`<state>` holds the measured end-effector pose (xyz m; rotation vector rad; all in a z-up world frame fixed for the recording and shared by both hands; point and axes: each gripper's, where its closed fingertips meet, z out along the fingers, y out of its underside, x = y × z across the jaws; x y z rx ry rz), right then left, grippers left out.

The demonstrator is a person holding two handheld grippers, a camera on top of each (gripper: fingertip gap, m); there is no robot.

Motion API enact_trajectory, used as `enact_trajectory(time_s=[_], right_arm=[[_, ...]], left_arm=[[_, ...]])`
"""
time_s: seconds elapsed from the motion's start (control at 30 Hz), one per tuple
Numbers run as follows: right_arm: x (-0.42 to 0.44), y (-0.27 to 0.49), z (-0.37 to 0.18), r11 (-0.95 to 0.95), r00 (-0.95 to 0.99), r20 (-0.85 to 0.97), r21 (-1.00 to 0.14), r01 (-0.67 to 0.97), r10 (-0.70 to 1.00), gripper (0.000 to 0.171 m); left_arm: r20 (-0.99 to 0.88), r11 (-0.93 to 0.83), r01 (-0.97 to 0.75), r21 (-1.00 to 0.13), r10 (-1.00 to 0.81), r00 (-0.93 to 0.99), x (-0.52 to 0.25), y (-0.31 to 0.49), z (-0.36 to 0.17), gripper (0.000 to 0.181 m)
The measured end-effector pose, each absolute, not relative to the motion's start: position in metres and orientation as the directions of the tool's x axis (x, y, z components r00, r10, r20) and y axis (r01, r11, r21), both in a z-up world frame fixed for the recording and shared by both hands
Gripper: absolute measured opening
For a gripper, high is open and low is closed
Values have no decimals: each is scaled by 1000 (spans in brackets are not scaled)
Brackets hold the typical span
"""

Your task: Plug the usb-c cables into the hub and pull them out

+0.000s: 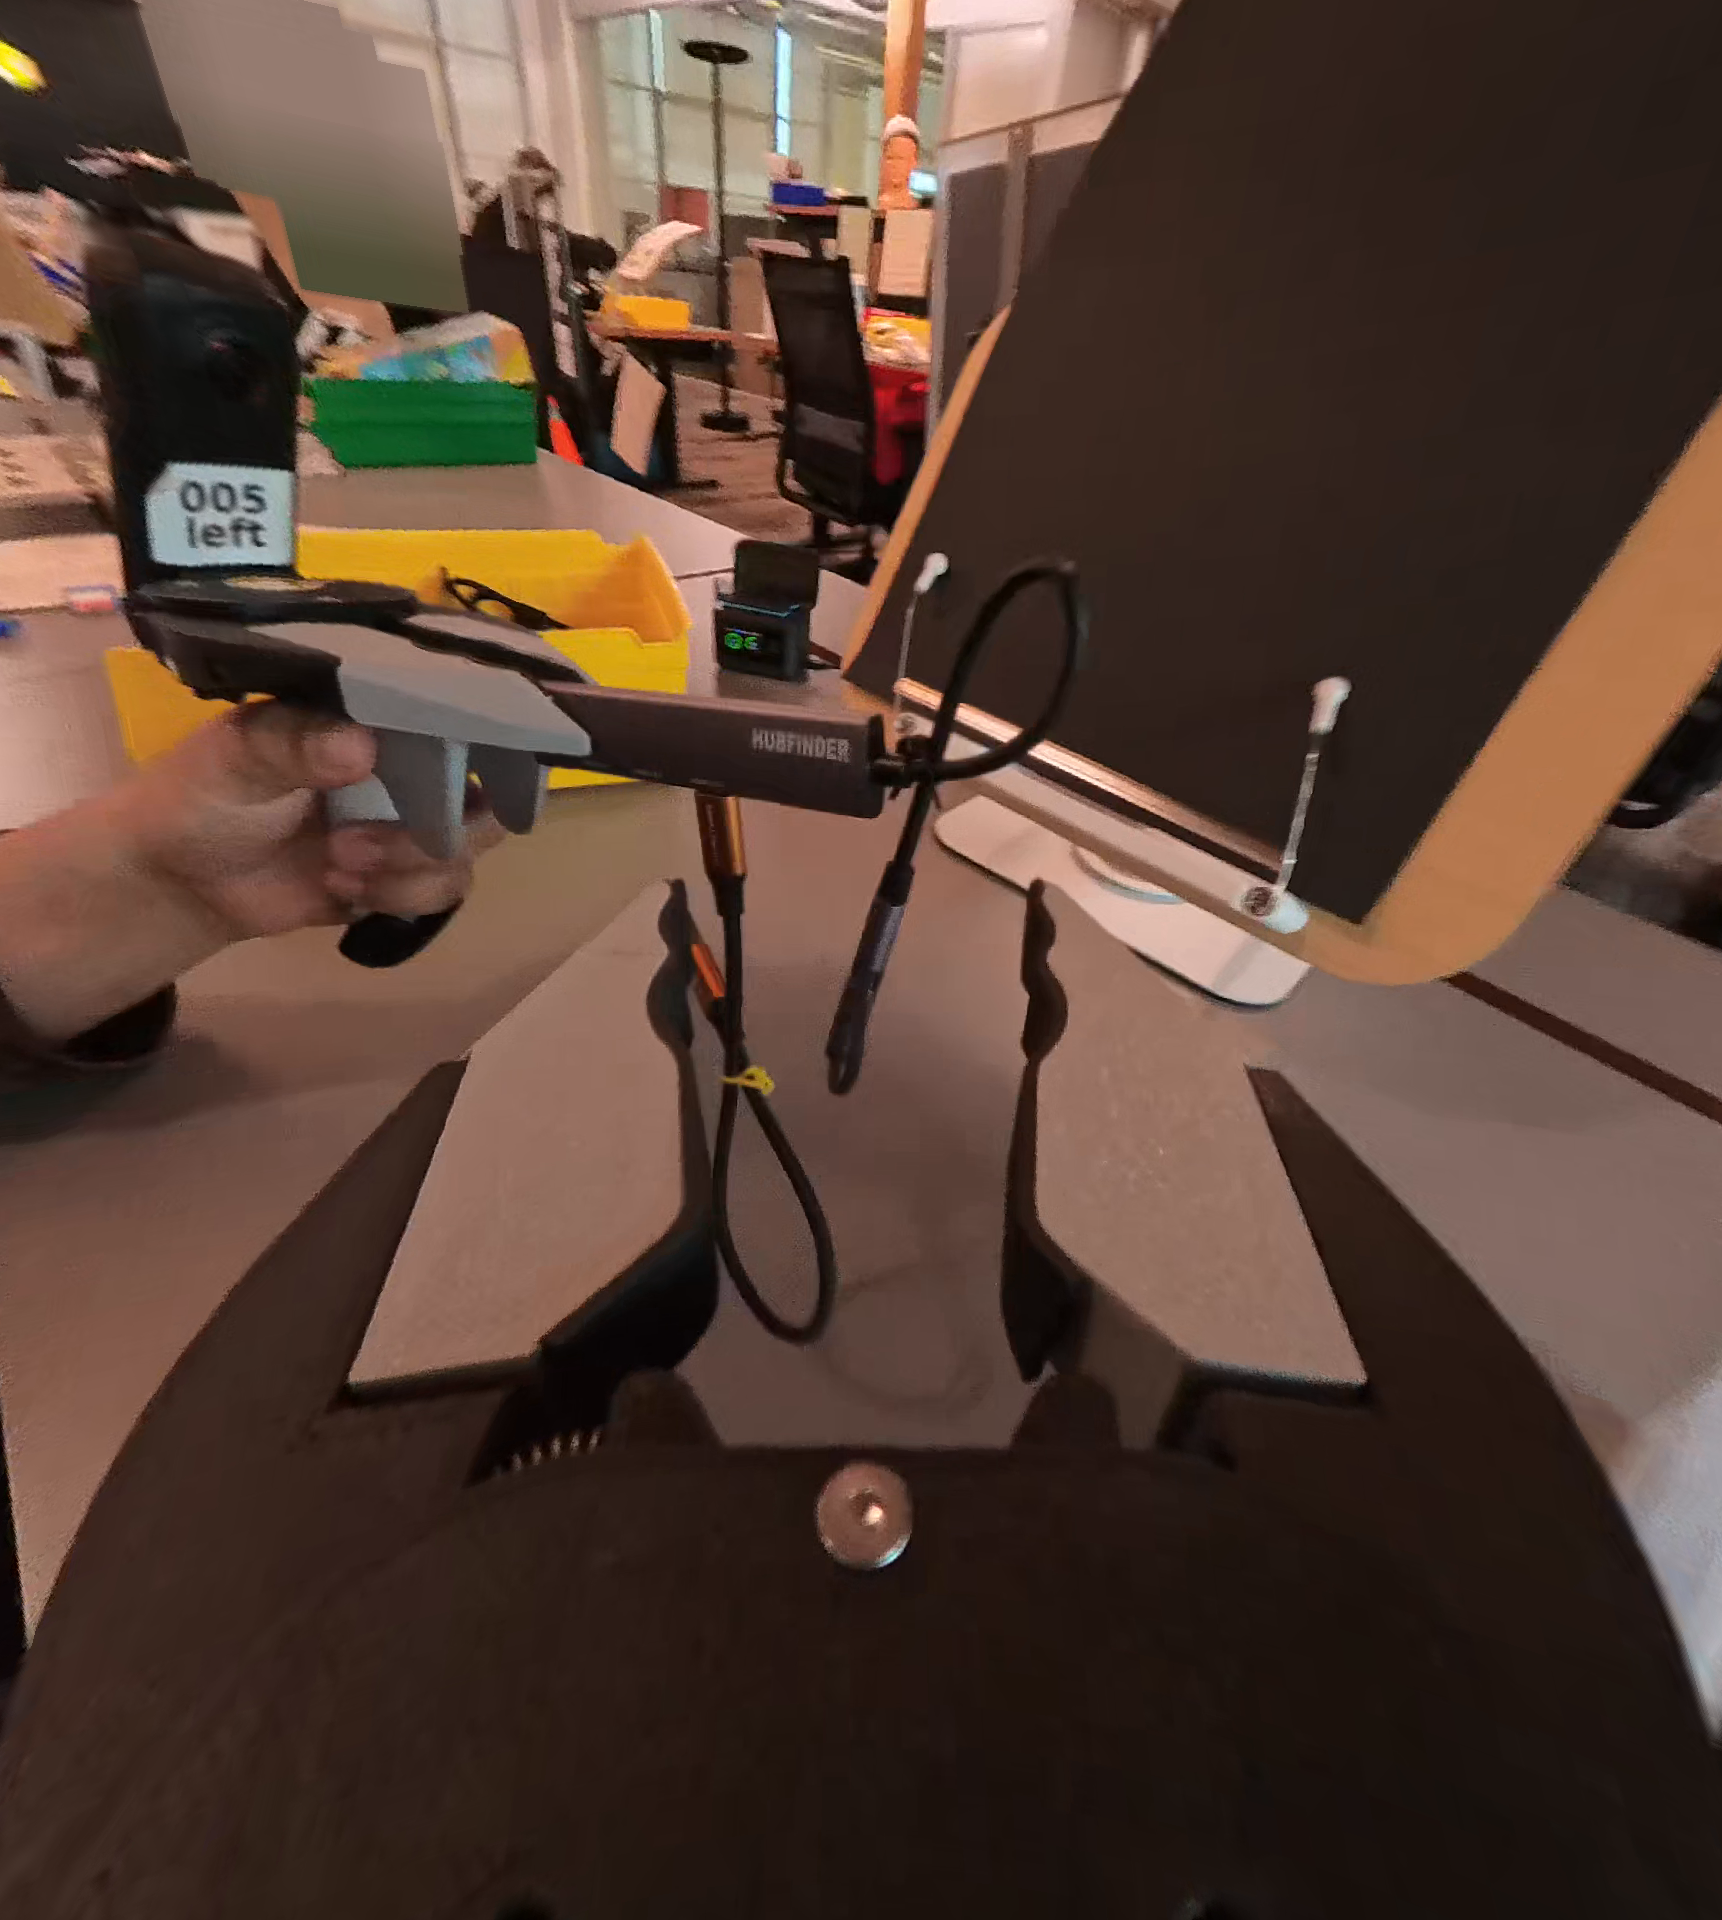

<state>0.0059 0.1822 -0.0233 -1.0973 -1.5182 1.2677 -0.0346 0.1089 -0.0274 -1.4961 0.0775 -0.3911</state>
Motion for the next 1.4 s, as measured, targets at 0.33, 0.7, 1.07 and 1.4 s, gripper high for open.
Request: enact_trajectory(time_s=[0.33,0.7,1.07,1.4], right_arm=[[-32,155,-12,-47,-479,-8,-996,-70,878,3],[-46,115,-41,252,-402,217,-967,38,890,2],[-55,87,-48,324,-394,251,-937,129,884,8],[-41,116,-76,-150,-395,-258,-947,285,882,46]], left_arm=[[152,-14,155,-988,-320,935,-37,92,-36,7],[-75,-229,-122,-966,-200,977,-41,112,-101,5],[-72,-282,-110,-953,-143,987,-46,117,-116,4],[347,-67,341,-938,-230,909,-63,109,-76,4]])
